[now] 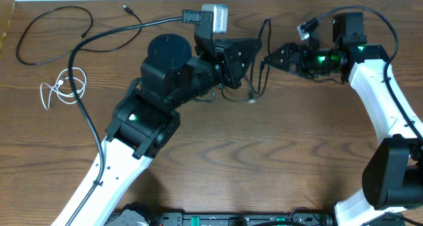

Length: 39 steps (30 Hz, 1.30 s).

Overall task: Untangle cables
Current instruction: 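Grasp the dark cable with the right gripper and pull it apart from the left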

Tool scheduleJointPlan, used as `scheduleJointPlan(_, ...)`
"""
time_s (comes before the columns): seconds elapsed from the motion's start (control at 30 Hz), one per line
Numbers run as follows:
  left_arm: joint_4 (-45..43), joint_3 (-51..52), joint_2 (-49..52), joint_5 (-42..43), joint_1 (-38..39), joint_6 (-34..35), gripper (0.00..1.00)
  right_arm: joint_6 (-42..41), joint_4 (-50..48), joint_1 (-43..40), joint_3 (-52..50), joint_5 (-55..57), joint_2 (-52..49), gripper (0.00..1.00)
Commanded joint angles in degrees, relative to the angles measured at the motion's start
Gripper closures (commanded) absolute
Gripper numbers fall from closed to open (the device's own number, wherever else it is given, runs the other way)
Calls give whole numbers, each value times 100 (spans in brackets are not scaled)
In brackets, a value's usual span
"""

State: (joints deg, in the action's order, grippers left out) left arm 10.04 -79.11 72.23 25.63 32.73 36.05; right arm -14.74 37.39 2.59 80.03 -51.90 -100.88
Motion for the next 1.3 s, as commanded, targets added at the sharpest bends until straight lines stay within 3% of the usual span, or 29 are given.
scheduleJointPlan(0.0, -17, -79, -125, 140, -20, 321, 92, 20, -308, 96, -4, -870, 46, 1)
scheduleJointPlan(0.2, 179, -79, -96, 358, -13, 511, 93, 20, -778, 442, -4, -1233, 46, 1)
scheduleJointPlan(0.3, 188, -79, -96, 378, -13, 605, 93, 17, -885, 568, -4, -1178, 46, 14)
scheduleJointPlan(0.37, 278, -79, -96, 369, -20, 599, 92, 15, -887, 570, -4, -1069, 46, 42)
scheduleJointPlan(0.4, 306, -79, -96, 372, -20, 573, 93, 15, -885, 570, -4, -1049, 46, 48)
scheduleJointPlan(0.43, 367, -79, -96, 369, -20, 479, 92, 9, -881, 564, -4, -990, 46, 69)
scheduleJointPlan(0.5, 468, -79, -96, 308, -20, 428, 93, -4, -861, 560, -4, -990, 46, 99)
scheduleJointPlan(0.63, 813, -79, -96, -518, -166, 345, 92, -4, -566, 560, -4, -990, 48, 99)
scheduleJointPlan(0.77, 1788, -79, -74, -2116, -409, 105, 92, -380, -256, 560, -4, -997, 48, 99)
scheduleJointPlan(0.8, 2197, -79, -35, -2664, -468, -28, 87, -595, -155, 560, -4, -999, 48, 99)
scheduleJointPlan(0.83, 2376, -76, -13, -2887, -485, -46, 76, -756, -111, 562, -4, -1001, 48, 99)
scheduleJointPlan(0.93, 3005, -76, 149, -3405, -518, -46, 30, -1425, -9, 577, -4, -1287, 48, 99)
scheduleJointPlan(1.13, 3230, -74, 262, -2677, -518, -291, 27, -2474, -13, 584, -4, -1613, 48, 99)
scheduleJointPlan(1.2, 2881, -74, 256, -1268, -518, -1215, 27, -3051, -35, 581, -4, -1615, 48, 98)
scheduleJointPlan(1.27, 2723, -74, 258, -468, -518, -1646, 27, -3392, -76, 581, -4, -1615, 48, 99)
